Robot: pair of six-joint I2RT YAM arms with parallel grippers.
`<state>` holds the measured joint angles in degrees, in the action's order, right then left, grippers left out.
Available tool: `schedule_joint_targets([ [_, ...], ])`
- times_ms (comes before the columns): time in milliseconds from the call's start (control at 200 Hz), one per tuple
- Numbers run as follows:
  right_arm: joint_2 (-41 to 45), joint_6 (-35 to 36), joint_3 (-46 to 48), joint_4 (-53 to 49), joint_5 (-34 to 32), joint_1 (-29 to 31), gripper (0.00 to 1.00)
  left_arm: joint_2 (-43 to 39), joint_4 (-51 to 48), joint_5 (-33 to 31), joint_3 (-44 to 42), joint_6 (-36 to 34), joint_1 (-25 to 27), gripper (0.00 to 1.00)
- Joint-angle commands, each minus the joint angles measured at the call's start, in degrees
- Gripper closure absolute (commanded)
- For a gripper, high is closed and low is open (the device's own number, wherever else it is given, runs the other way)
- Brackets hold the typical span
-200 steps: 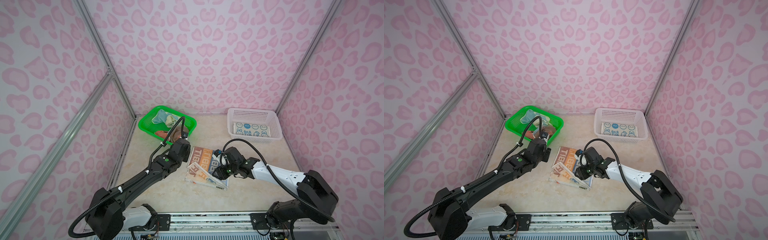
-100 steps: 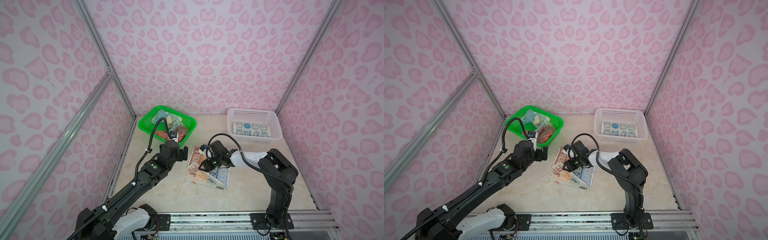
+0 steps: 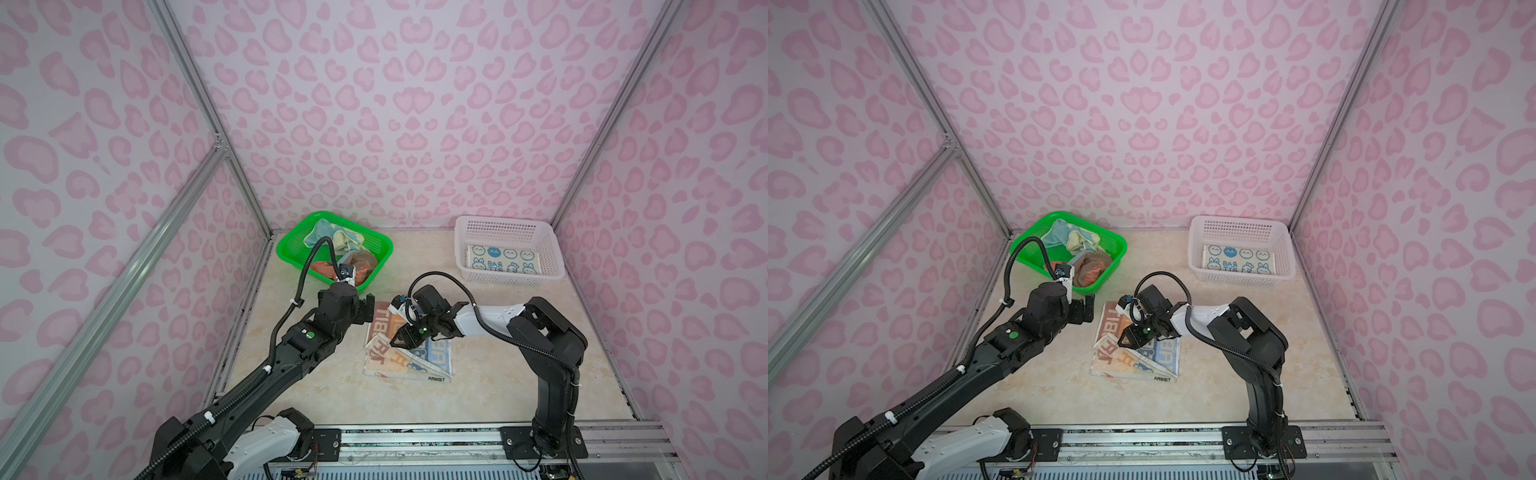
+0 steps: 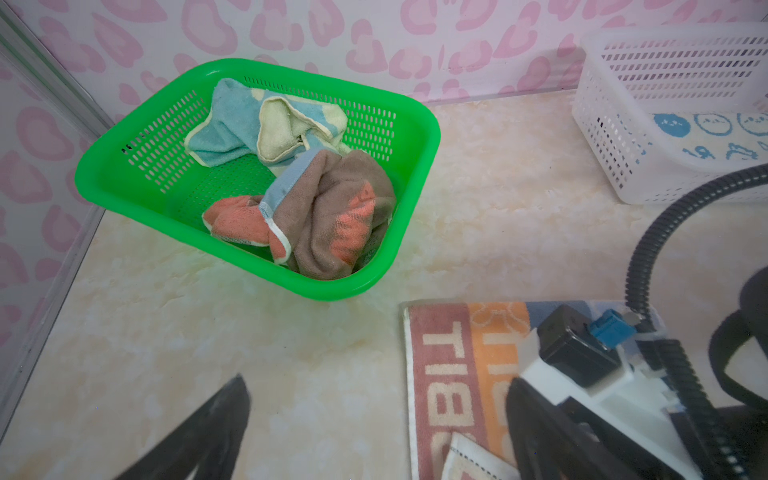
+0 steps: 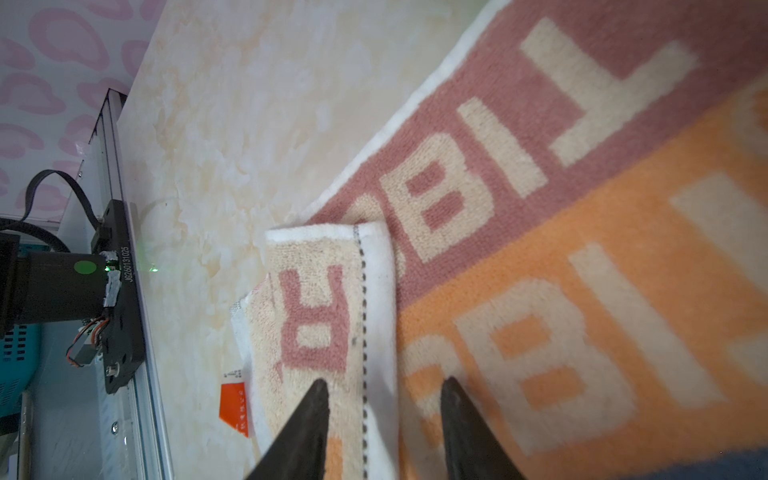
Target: Fold and stack the towels
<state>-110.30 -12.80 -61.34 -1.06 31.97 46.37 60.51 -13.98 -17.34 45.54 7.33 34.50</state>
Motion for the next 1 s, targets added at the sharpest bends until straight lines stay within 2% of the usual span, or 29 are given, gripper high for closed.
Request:
schedule_joint_targets([
  [0,0.5,1.2,0.5,-1.4,0.1,0.5,0.60,-0.5,0.3,-0.6,-0.5,0.3,0.0,0.02],
  [155,0.5,3.3,-0.3,-4.4,-1.5,1.7,0.66,1.6,-1.1,-0.5,0.6,2.1,-0.2,0.02],
  [380,-1.1,3.7,-1.4,-4.6,-0.1,2.5,0.66,7.1,-2.6,-0.7,2.7,5.6,-0.4,0.03],
  [780,2.0,7.7,-1.4,-8.0,4.0,8.1,0.66,5.0,-2.9,-0.6,2.2,5.9,-1.0,0.02],
  [995,2.4,6.0,0.7,-7.7,4.0,11.7,0.66,5.1,-3.8,-1.2,2.2,6.3,-1.2,0.03],
])
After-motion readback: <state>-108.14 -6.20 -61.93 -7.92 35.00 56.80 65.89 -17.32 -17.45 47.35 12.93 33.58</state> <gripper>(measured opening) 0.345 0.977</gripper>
